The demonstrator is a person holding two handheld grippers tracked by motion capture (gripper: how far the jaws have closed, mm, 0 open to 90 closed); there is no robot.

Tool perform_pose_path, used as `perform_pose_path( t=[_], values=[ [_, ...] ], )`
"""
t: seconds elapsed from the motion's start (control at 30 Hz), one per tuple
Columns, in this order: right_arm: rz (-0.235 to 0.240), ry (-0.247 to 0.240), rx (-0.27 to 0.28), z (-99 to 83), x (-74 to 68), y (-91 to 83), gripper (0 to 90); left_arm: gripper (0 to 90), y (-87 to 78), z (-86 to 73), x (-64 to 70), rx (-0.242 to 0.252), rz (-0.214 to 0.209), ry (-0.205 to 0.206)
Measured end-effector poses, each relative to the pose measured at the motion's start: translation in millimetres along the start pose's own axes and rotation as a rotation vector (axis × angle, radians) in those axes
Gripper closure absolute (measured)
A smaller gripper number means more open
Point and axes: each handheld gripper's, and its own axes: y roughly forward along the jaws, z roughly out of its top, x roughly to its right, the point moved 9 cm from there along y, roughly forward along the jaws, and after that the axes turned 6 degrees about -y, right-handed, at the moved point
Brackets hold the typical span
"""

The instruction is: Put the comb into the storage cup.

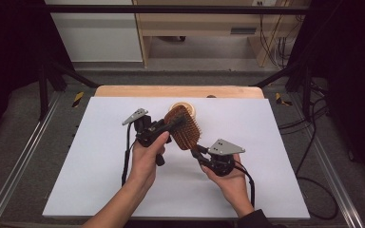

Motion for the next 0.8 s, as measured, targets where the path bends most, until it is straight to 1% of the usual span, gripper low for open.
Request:
perform_pose_path(
  t=[0.07,0.2,0.3,0.33,0.43,0.5,0.57,0.63,0.7,0.8],
  values=[
    [0.006,0.013,0.002,-0.5,-0.1,0.0,72.1,51.7,0.8,0.0,2.1,0.0,-0.002,-0.009],
    [0.017,0.027,0.013,0.4,0.4,-0.8,72.0,52.0,1.0,2.4,6.0,-0.003,-0.023,0.004],
    [0.024,0.044,0.021,1.4,0.4,-0.8,70.7,52.2,1.0,3.1,7.8,-0.006,-0.026,0.009],
    [0.029,0.054,0.019,0.9,0.1,-0.4,68.1,52.2,0.9,3.4,8.5,-0.007,-0.027,0.011],
    [0.017,0.057,-0.005,-2.5,1.1,0.7,57.0,52.1,-0.3,6.7,10.1,0.002,-0.032,0.009],
    [0.015,0.067,-0.008,-3.1,1.6,0.4,47.5,52.1,-1.5,9.6,9.7,0.003,-0.019,0.028],
    [0.002,0.061,-0.018,-4.1,2.6,-1.5,39.1,52.0,-3.1,13.4,9.6,0.006,-0.011,0.051],
    [-0.021,0.056,-0.027,-5.4,4.0,-4.4,31.9,51.9,-5.0,18.2,9.6,0.015,-0.006,0.07],
    [-0.051,0.049,-0.013,-4.4,6.7,-8.3,24.7,52.0,-7.5,23.2,9.9,0.032,0.0,0.082],
    [-0.087,0.058,0.01,-1.4,13.1,-14.2,17.4,52.0,-12.4,30.3,11.5,0.047,0.012,0.106]
  ],
)
